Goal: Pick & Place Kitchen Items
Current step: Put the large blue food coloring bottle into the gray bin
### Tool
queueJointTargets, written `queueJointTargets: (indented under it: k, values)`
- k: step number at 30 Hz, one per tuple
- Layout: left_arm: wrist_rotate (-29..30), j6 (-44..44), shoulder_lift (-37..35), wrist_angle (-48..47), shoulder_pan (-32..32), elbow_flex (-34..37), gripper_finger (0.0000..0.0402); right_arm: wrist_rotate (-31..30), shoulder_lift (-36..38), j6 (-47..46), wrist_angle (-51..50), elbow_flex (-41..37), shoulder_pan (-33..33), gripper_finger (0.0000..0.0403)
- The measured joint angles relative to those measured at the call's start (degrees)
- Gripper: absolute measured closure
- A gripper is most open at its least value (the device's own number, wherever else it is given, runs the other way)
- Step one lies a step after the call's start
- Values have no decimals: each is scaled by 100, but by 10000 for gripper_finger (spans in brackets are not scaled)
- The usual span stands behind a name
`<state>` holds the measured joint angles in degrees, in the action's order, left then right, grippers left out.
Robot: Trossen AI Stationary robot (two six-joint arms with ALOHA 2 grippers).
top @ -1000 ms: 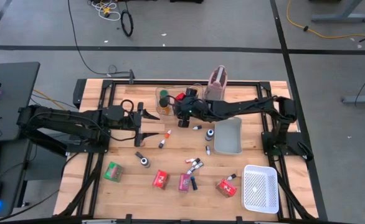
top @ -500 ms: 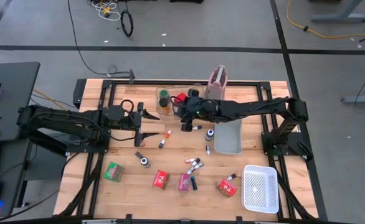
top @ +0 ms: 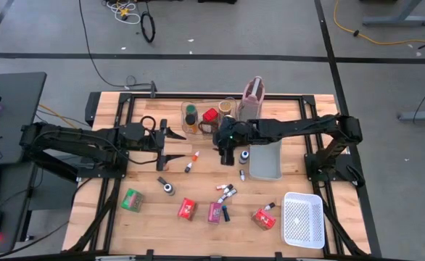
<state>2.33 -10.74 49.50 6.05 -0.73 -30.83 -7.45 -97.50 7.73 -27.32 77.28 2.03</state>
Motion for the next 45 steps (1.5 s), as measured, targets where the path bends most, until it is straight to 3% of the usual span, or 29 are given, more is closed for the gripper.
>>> queueJointTargets:
  k: [15,20,45]
  values:
    - [0,0,0,112,0,0,104,-239,128,-1009,-2243,-9,-206,185]
    - [0,0,0,116,1,0,104,-336,128,-1533,-2323,-8,-200,185]
    - [0,0,0,115,2,0,104,-365,128,-1587,-1917,-1255,-131,185]
